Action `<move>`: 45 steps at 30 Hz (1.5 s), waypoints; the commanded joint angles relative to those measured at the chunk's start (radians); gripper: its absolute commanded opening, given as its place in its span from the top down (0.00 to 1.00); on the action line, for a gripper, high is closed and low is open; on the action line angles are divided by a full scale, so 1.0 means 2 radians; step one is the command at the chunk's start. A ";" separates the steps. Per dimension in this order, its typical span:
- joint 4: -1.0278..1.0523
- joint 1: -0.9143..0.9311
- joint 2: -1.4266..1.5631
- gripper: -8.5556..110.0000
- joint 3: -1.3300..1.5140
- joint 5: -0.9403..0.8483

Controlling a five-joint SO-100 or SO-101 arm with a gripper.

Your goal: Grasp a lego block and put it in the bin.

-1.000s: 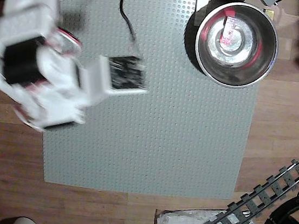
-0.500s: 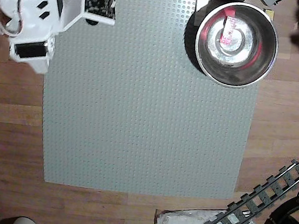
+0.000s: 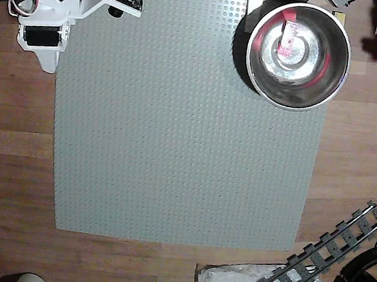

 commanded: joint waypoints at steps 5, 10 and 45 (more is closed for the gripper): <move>-0.002 0.017 0.010 0.93 0.012 0.004; -0.009 0.027 0.011 0.93 0.040 0.019; -0.099 -0.035 0.012 0.93 0.275 0.049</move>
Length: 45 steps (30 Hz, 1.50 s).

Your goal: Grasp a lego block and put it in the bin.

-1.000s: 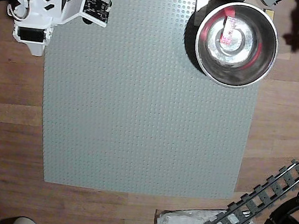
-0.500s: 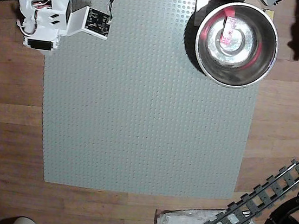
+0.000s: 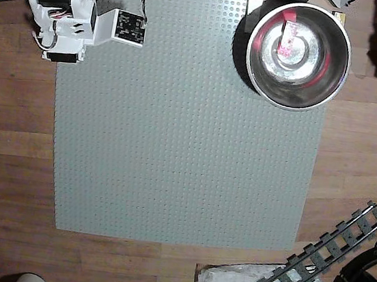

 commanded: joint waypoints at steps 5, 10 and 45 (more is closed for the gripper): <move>-0.005 -0.015 0.010 0.93 -0.002 0.005; -0.002 -0.023 0.009 0.93 -0.002 0.005; 0.002 -0.031 0.009 0.93 -0.003 0.002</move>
